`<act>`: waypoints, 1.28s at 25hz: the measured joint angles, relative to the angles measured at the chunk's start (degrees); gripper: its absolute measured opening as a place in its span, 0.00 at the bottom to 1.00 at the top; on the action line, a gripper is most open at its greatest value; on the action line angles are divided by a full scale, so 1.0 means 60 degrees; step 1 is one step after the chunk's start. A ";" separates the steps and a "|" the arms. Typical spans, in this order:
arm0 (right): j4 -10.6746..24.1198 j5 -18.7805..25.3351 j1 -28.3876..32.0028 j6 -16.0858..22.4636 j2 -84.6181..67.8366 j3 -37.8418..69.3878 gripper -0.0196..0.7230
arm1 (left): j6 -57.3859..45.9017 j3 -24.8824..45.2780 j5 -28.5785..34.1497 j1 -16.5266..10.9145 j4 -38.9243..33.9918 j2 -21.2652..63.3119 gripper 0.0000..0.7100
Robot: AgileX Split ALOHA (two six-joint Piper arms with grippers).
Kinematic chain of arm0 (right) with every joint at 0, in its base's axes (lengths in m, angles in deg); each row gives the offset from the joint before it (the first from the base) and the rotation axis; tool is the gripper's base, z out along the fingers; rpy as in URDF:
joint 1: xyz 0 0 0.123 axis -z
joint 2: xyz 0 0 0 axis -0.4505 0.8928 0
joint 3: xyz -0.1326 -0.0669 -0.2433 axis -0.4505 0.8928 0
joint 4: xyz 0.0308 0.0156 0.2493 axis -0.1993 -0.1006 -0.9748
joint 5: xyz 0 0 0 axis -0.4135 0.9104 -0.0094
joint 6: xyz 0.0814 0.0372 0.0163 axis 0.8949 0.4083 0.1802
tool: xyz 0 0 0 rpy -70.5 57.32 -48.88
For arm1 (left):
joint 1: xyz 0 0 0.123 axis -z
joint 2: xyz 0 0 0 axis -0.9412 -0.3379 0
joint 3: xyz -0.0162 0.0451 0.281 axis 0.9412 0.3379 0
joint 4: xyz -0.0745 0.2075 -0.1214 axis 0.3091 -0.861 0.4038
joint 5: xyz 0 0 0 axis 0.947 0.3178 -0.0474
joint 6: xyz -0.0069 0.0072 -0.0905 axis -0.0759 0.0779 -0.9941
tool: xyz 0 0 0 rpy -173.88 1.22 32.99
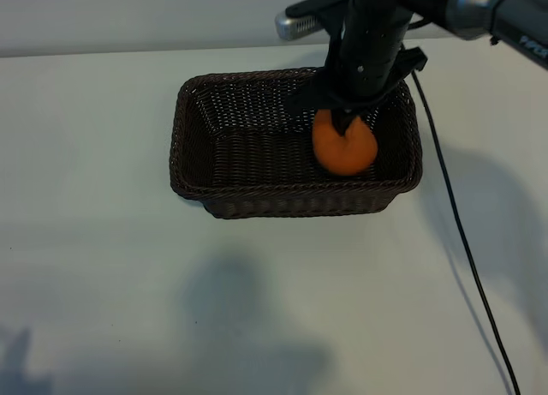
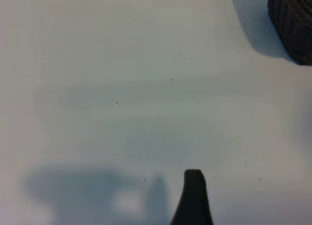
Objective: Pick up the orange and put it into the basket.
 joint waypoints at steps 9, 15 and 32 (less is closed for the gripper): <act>-0.0031 -0.0297 0.0000 -0.0132 0.0671 -0.0085 0.12 | 0.0000 0.0000 0.0000 0.0000 0.0000 0.0000 0.83; -0.0115 -0.0323 0.0000 -0.0132 0.0754 -0.0102 0.22 | 0.0000 0.0000 0.0000 0.0000 0.0000 0.0000 0.83; -0.0050 0.0560 0.0087 -0.0138 0.0754 -0.2038 0.70 | -0.0010 0.0000 0.0000 0.0000 0.0000 0.0000 0.83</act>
